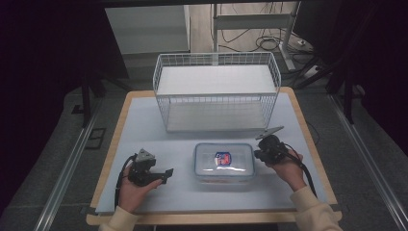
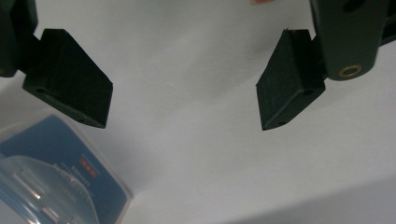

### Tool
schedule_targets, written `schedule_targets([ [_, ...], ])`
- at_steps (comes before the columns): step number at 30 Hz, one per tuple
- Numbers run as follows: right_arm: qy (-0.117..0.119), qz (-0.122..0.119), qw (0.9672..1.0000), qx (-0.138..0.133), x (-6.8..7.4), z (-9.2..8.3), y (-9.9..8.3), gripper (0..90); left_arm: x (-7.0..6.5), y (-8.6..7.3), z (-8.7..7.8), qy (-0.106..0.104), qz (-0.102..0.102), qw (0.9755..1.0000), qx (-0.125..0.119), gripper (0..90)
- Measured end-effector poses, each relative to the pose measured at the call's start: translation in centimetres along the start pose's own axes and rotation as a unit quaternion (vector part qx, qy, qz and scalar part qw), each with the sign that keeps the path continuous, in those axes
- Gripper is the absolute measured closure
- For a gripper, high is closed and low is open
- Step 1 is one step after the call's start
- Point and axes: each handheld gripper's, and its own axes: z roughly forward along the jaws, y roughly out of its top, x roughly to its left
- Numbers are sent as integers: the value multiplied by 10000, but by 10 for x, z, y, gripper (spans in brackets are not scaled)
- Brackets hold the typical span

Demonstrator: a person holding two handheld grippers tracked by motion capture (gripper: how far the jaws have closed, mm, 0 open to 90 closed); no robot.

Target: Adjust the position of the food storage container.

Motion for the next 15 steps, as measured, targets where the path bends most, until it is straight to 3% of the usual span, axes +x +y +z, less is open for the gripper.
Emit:
schedule_targets([
  [7,109,-99,9999,-53,12,11,11,896,4,-1,-2,12,-39,10000,-56,185],
  [15,218,-64,9997,-101,15,16,14,896,8,-3,-3,-43,-139,9999,-87,185],
])
